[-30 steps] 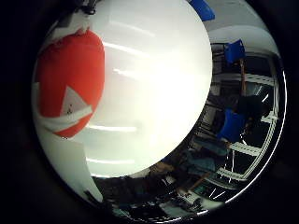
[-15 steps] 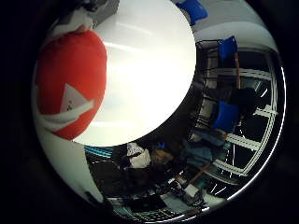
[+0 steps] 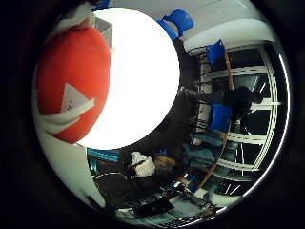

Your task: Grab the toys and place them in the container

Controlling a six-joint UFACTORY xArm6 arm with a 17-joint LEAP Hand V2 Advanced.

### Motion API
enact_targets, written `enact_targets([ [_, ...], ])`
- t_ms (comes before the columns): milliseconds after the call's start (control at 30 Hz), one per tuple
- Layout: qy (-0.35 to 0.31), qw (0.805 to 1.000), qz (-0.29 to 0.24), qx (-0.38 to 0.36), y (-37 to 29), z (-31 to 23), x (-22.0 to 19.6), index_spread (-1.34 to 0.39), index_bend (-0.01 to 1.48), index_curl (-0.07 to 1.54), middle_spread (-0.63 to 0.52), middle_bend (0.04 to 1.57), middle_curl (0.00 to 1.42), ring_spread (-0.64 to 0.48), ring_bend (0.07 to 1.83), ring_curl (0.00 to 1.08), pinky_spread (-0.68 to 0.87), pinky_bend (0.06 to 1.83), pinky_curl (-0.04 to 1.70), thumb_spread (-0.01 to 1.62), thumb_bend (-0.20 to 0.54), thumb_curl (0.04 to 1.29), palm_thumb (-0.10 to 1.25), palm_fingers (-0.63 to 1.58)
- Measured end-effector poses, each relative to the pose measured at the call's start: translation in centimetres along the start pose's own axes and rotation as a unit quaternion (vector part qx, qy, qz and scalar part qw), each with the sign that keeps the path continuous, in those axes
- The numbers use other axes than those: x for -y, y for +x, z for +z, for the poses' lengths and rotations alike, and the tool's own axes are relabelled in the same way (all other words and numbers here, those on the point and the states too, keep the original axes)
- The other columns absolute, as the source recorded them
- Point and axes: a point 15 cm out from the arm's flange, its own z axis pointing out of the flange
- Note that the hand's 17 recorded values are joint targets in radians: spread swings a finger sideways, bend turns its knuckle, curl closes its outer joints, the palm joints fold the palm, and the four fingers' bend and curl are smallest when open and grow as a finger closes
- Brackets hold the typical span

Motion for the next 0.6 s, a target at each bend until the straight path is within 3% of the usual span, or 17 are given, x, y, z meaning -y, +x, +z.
enact_targets([
  [600, 0.06, 0.998, -0.02, 0.027, -9.7, 2.0, 13.1, -0.21, 1.07, 0.79, -0.11, 1.4, 0.68, -0.23, 1.33, 0.79, -0.19, 1.18, 1.07, 1.18, -0.011, 0.52, 1.01, 1.12],
])
